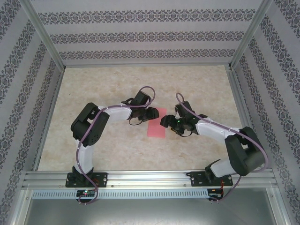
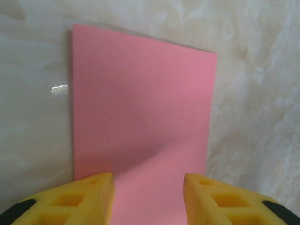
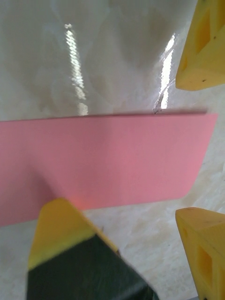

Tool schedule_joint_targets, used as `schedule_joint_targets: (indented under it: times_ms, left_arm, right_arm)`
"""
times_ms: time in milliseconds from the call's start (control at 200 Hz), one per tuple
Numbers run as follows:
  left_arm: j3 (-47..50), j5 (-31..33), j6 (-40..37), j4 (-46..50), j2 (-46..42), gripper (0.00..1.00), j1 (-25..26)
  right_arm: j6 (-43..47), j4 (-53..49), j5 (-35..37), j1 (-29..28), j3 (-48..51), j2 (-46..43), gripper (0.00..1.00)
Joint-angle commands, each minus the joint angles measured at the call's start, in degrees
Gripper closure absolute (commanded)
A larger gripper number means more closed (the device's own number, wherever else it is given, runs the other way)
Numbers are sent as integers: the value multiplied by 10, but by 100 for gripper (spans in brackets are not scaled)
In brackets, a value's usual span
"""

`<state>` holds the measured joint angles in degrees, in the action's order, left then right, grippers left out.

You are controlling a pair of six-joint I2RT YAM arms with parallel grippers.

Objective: Fold a paper plane with a square sheet of paper (pick it up from the middle)

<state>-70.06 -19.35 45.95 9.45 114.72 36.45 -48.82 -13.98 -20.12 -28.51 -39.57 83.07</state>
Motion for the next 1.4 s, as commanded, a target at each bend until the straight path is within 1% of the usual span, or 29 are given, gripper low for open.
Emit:
schedule_joint_targets:
  times_ms: [0,130,245,560,739,899,1059,1219,1279,1359,1399]
  left_arm:
    - [-9,29,7,55,14,55,2]
    - [-1,32,17,61,18,55,-3]
    - [11,16,31,47,21,55,-9]
    - [16,13,32,44,24,55,-9]
    - [20,13,36,41,24,55,-9]
    - [23,12,40,37,25,56,-9]
    - [33,16,42,36,18,56,-10]
    - [39,15,44,33,15,57,-11]
    - [42,15,45,32,14,57,-11]
    - [44,16,45,32,12,57,-11]
    - [46,16,46,32,10,57,-11]
  right_arm:
    - [-17,1,-8,-9,-8,16,34]
    - [-23,-3,-9,-16,-10,25,34]
    - [-28,7,-20,-23,-12,34,34]
    - [-44,15,-38,-45,-16,54,35]
    - [-67,47,-60,-51,2,43,37]
    - [-99,105,-74,-51,33,28,40]
    - [-116,146,-68,-51,57,-1,42]
    - [-124,186,-66,-49,77,-23,42]
    - [-125,186,-60,-48,80,-29,43]
    - [-128,183,-49,-45,86,-36,46]
    - [-131,181,-44,-42,89,-39,49]
